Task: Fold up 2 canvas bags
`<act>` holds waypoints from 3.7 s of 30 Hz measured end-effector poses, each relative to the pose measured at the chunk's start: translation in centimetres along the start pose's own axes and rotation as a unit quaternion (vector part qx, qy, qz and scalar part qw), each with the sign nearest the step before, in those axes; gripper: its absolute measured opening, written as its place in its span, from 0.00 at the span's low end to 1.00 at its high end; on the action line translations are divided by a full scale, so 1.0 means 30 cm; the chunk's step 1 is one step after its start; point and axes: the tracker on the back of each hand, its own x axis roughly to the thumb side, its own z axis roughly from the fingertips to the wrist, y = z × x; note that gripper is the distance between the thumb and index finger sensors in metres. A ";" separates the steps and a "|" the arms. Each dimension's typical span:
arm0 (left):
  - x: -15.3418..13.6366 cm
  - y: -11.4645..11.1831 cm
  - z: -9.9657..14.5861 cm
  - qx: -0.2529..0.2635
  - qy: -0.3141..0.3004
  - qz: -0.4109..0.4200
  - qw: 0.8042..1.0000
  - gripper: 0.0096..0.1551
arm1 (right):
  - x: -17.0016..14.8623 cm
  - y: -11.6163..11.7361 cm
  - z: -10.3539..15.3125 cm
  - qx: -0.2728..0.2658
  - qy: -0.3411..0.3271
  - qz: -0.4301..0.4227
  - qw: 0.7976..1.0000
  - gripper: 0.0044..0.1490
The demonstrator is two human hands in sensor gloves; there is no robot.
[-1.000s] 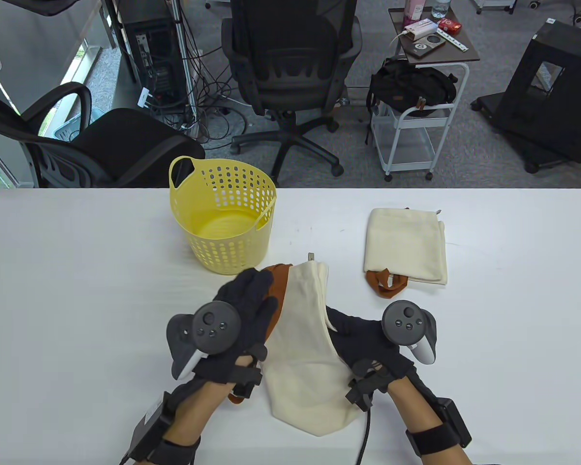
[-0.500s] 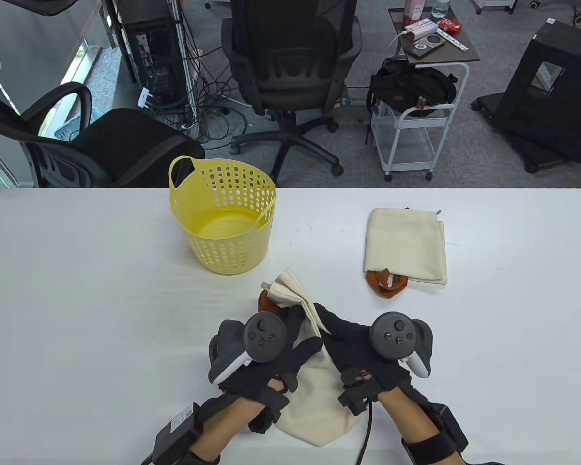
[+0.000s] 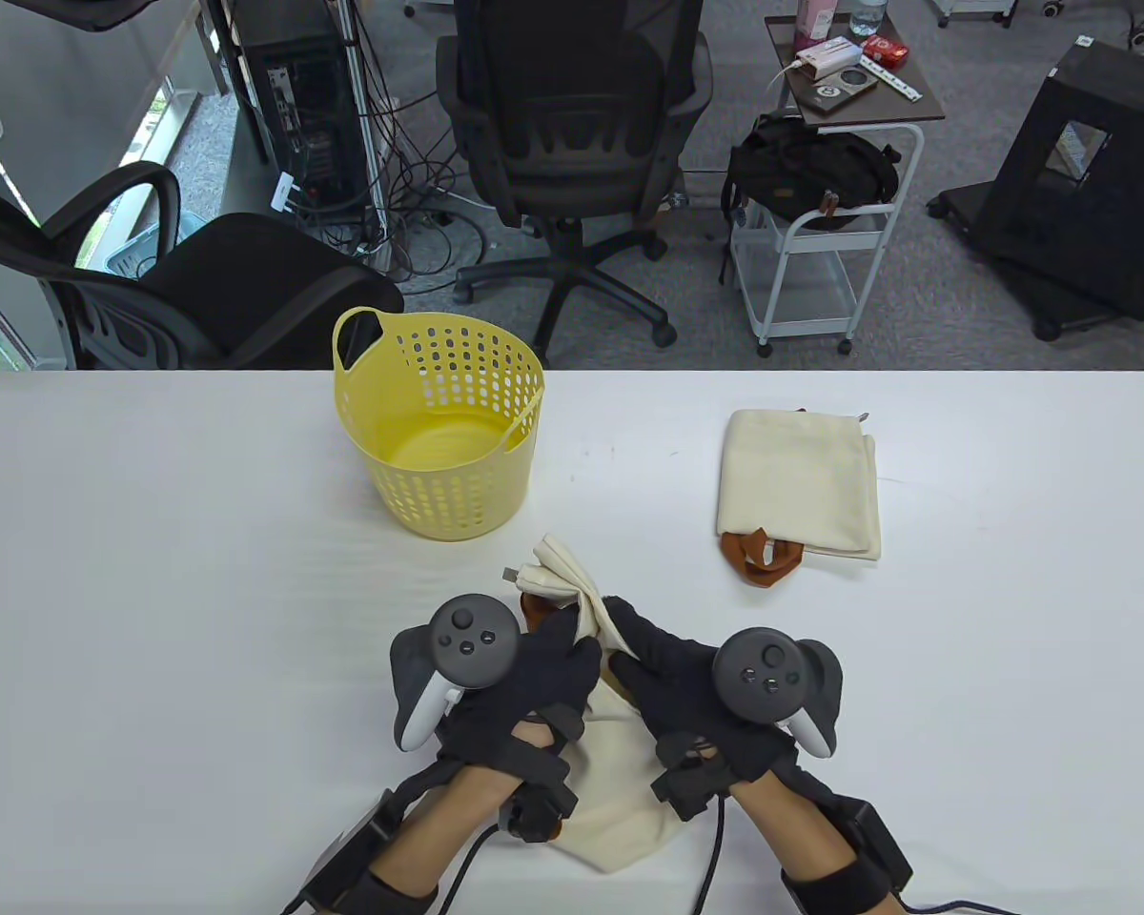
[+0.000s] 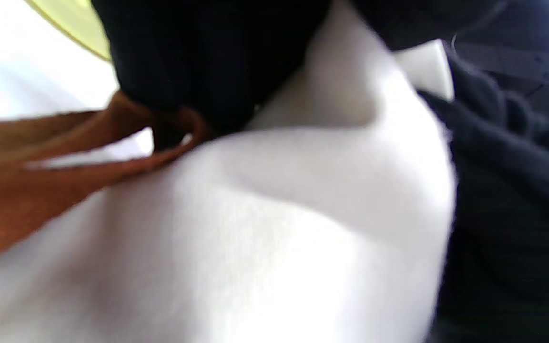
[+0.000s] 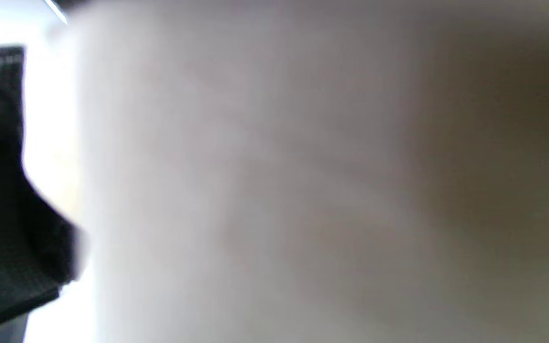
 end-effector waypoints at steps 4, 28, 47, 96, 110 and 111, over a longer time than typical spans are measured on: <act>-0.031 0.047 0.000 -0.003 0.003 0.020 1.000 0.27 | -0.049 -0.048 0.000 -0.013 0.042 -0.036 0.998 0.31; -0.155 0.266 -0.041 -0.078 0.070 -0.120 0.987 0.24 | -0.347 -0.237 0.022 -0.073 0.256 -0.012 0.964 0.29; -0.383 0.174 -0.122 -0.141 0.212 -0.227 0.940 0.27 | -0.360 -0.137 0.004 0.043 0.299 0.284 0.910 0.31; -0.389 -0.139 0.170 -0.306 0.019 -0.384 0.871 0.55 | -0.272 -0.061 -0.039 0.045 0.261 0.516 0.815 0.48; -0.403 -0.144 0.166 -0.310 0.019 -0.375 0.873 0.55 | 0.050 0.236 -0.521 0.150 0.099 0.507 0.843 0.55; -0.404 -0.144 0.165 -0.310 0.019 -0.374 0.874 0.55 | 0.046 0.256 -0.543 0.157 0.098 0.513 0.838 0.53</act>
